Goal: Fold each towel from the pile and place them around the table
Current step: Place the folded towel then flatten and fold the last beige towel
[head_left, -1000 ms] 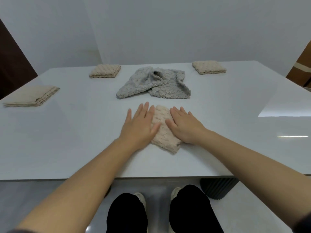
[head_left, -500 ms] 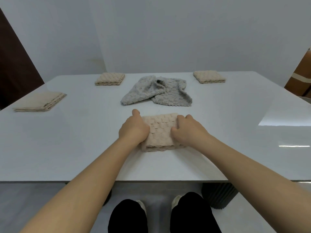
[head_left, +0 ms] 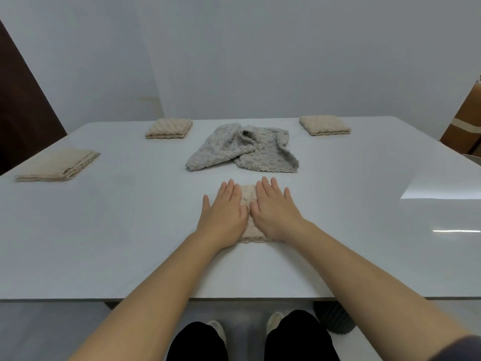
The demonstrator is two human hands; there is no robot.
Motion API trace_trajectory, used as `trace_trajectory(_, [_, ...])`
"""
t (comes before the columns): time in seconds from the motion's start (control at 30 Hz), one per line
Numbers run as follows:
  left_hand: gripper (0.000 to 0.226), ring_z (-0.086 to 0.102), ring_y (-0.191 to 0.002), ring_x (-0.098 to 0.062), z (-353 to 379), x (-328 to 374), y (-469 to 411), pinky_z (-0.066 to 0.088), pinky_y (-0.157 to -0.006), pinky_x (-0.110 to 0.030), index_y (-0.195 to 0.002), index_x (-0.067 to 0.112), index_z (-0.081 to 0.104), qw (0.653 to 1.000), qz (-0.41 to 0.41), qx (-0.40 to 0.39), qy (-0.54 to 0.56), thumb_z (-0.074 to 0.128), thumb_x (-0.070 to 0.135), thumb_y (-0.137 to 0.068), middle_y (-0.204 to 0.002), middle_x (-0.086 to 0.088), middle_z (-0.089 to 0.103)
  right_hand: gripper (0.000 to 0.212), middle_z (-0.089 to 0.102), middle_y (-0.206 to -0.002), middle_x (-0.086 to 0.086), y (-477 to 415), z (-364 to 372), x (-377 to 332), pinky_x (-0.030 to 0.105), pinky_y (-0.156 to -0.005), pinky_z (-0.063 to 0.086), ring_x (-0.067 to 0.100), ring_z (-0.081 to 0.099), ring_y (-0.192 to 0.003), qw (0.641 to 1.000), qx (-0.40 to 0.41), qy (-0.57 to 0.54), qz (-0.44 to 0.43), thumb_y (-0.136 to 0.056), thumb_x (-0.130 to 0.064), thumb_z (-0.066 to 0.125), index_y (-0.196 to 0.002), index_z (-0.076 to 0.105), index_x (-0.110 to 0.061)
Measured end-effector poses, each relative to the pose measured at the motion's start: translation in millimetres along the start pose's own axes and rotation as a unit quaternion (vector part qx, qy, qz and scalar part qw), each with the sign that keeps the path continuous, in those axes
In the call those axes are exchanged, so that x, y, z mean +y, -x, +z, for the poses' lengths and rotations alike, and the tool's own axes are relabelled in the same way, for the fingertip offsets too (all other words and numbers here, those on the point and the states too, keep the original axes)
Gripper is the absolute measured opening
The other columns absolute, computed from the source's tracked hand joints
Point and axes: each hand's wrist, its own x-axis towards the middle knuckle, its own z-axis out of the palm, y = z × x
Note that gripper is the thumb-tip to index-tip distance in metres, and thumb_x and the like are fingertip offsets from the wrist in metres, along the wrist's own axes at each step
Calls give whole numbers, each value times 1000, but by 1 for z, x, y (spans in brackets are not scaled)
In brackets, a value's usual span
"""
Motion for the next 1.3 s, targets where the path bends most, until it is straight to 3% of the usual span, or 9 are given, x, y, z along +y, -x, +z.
trace_trajectory(0.33, [58,-11,-149,-11,3,-1,-3,-8,-119,-51,-155,12,-3,999,-16,-29,-22,11,35,-103,-163,0,-8,61,-3,-164,3,-3,3,2,50,-120,-5,19,-7,-150,1000,-12,-5,10,-103,-36,18,-156,2,-9])
trace_trajectory(0.53, [59,-12,-149,-11,7,1,3,-8,-119,-51,-155,12,-3,999,-25,15,-21,13,35,-103,-163,-1,-9,62,-3,-164,3,-3,4,2,52,-119,-6,19,-8,-150,1000,-7,11,9,-102,-37,16,-156,2,-10])
trace_trajectory(0.73, [59,-9,-149,-11,7,2,3,-8,-119,-51,-155,12,-1,999,-31,18,-19,14,35,-102,-163,0,-6,62,2,-164,2,0,7,2,53,-119,-5,18,-4,-151,1000,23,4,9,-102,-38,19,-156,6,-10])
trace_trajectory(1.17, [60,-5,-150,-13,3,2,0,-8,-118,-53,-155,11,2,999,-39,-5,-19,14,36,-102,-164,-1,-1,60,5,-164,1,-2,3,2,56,-118,-5,18,-2,-151,1000,-4,10,8,-102,-38,18,-156,8,-12])
trace_trajectory(1.3, [59,-2,-150,-15,2,0,4,-8,-118,-53,-155,24,-6,1000,-18,12,5,15,36,-102,-164,-3,1,59,-2,-164,1,-1,2,4,56,-118,-7,18,-6,-150,1000,-5,-3,-3,-102,-38,16,-156,1,-19])
